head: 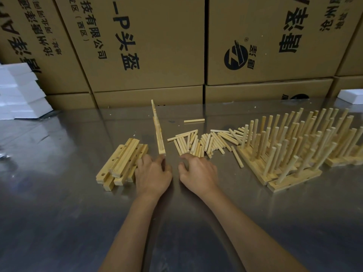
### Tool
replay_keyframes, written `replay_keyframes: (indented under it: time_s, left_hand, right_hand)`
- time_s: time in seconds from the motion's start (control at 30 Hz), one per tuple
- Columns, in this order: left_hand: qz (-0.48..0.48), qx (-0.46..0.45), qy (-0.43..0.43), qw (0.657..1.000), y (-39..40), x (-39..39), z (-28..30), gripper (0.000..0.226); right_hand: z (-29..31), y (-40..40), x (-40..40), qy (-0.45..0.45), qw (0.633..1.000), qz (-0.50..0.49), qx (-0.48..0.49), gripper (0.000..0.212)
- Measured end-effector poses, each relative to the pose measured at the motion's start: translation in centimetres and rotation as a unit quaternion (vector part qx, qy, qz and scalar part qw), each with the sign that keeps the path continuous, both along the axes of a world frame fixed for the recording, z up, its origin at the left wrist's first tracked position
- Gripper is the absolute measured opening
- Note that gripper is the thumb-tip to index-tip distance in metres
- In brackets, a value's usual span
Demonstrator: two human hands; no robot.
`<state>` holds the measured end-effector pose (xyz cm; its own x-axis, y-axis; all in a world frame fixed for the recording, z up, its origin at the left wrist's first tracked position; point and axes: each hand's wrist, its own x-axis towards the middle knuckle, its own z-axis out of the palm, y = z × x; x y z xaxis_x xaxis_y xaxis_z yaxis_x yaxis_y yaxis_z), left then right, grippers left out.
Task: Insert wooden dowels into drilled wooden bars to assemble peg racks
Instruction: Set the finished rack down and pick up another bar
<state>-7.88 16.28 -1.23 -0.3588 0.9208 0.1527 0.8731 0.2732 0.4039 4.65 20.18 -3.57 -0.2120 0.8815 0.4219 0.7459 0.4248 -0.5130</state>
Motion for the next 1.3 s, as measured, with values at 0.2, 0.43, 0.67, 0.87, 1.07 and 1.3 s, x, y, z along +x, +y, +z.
replay_keyframes:
  time_s: [0.2,0.43,0.67,0.87,1.07,1.3]
  left_hand:
    - [0.004,0.056,0.114,0.992,-0.4,-0.1,0.6,0.039]
    - [0.124,0.054,0.199,0.971,-1.8,-2.4,2.3,0.037]
    - [0.114,0.105,0.099,0.983,-2.4,-2.3,2.8,0.045]
    - [0.036,0.246,-0.108,0.962,-2.4,0.3,3.3,0.052]
    - [-0.012,0.139,-0.587,0.798,-2.2,2.0,3.3,0.049]
    - [-0.043,0.07,-0.743,0.664,-2.1,2.1,3.0,0.033]
  right_hand:
    - [0.1,-0.1,0.2,0.002,1.0,0.004,-0.013,0.033]
    - [0.5,-0.4,0.3,0.006,0.999,0.006,-0.035,0.028]
    - [0.7,-0.1,1.9,-0.113,0.991,-0.052,0.043,0.039]
    - [0.8,-0.5,2.2,-0.101,0.99,-0.086,0.048,0.024]
    - [1.3,-2.5,2.9,-0.116,0.985,-0.122,0.046,0.019]
    - [1.1,-5.5,5.3,-0.116,0.988,-0.091,0.035,0.007]
